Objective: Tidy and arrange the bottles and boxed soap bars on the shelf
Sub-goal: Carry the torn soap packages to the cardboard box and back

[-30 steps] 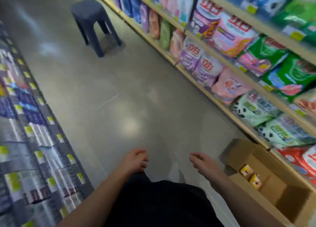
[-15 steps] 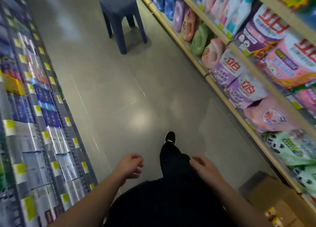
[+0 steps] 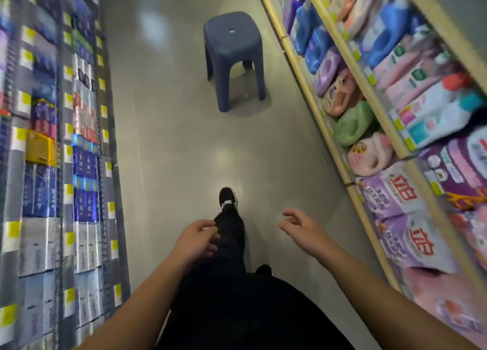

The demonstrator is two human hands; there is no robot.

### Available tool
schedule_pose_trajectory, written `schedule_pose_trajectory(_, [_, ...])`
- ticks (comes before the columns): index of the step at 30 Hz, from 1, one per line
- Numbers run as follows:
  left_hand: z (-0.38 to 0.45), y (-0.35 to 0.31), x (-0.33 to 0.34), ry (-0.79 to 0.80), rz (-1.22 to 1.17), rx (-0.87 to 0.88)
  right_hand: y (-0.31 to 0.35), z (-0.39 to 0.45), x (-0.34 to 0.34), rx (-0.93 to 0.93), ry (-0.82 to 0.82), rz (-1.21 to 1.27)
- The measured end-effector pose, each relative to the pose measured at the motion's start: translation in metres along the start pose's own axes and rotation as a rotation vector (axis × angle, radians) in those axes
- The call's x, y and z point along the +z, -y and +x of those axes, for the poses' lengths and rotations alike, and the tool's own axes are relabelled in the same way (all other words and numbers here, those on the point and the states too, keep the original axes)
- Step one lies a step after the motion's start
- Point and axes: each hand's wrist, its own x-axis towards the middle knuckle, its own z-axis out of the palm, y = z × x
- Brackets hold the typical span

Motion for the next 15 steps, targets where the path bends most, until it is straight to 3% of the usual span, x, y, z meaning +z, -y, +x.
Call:
schedule_pose_trajectory(8, [0.138, -0.194, 0.01, 0.222, 0.312, 0.08, 0.054, 0.093, -0.05, 0.242, -0.14, 0.223])
schedule_pose_trajectory(15, [0.21, -0.366, 0.025, 0.412, 0.751, 0.258, 0.126, 0.147, -0.095, 0.313, -0.297, 0.463])
